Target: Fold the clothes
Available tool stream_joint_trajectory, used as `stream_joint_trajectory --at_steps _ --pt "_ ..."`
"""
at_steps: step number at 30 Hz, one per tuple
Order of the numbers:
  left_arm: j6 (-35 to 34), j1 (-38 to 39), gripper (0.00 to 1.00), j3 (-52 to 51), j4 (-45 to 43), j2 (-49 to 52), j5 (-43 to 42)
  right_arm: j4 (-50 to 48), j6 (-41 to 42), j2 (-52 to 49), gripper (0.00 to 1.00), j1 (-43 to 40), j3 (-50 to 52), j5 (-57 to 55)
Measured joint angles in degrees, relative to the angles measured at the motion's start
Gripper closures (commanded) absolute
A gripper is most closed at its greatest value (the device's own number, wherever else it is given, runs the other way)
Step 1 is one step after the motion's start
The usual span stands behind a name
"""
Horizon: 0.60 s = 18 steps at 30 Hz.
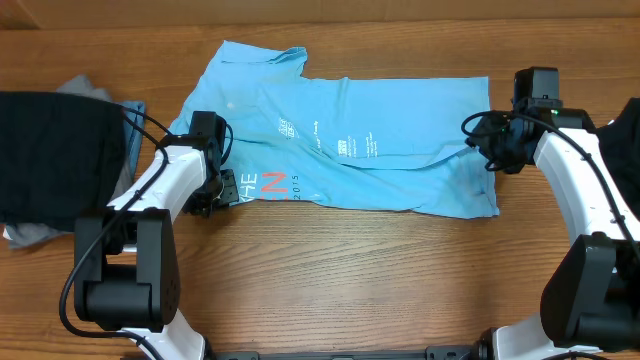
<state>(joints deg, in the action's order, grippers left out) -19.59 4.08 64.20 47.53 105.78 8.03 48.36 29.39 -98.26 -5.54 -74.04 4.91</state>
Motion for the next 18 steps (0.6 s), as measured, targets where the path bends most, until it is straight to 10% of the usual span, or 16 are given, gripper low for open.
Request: stream_joint_trajectory --at_steps 18 --pt "0.00 0.00 0.82 -0.02 0.68 0.00 0.39 -4.81 11.10 -9.16 0.59 0.00 0.02 2.32"
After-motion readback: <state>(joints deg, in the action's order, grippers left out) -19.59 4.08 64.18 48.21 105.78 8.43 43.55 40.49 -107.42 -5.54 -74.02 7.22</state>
